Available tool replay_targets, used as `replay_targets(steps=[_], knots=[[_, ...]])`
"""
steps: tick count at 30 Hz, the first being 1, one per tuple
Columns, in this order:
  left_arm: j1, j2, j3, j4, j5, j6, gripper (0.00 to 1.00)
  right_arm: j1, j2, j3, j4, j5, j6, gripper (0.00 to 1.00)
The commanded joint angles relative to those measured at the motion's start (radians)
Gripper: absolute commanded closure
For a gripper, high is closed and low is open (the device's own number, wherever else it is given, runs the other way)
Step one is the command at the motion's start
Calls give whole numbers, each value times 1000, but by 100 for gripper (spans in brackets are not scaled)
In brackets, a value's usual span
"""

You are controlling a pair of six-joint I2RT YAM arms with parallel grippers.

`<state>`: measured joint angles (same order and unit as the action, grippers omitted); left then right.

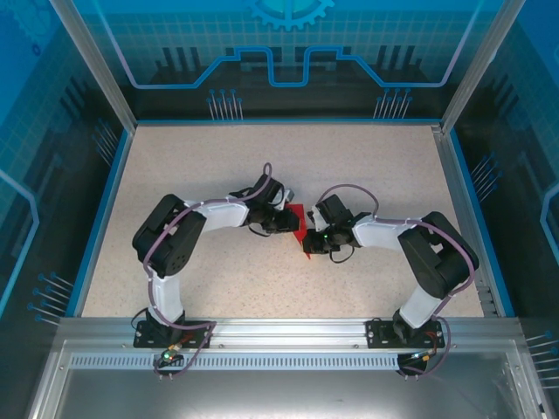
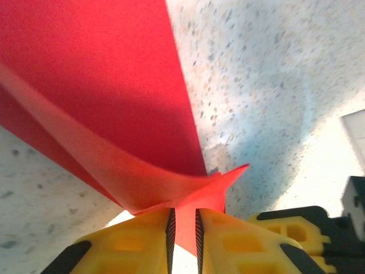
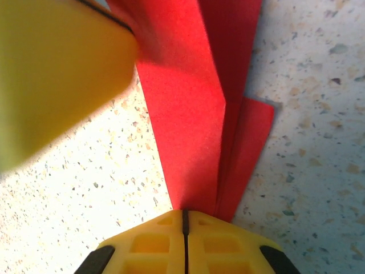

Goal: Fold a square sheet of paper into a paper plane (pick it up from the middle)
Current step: Fold the wing for the fifth time at the center of the table.

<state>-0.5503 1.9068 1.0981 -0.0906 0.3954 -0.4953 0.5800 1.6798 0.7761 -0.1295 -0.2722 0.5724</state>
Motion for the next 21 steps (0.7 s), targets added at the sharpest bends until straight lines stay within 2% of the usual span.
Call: replay_targets(steps=[1,5,13,21], knots=[[38,-38,-38,82,53,74,78,-6,58,-44,-98,33,1,94],[47,-17,-8,69,74,108,78,-9,55,-47,-92,24,4,95],[46,33,10,101,123,97,79,-10,54,-49,-91,20,6,95],[48,67,50,65,61,89,79,-9,67,-44,-93,16,4,95]])
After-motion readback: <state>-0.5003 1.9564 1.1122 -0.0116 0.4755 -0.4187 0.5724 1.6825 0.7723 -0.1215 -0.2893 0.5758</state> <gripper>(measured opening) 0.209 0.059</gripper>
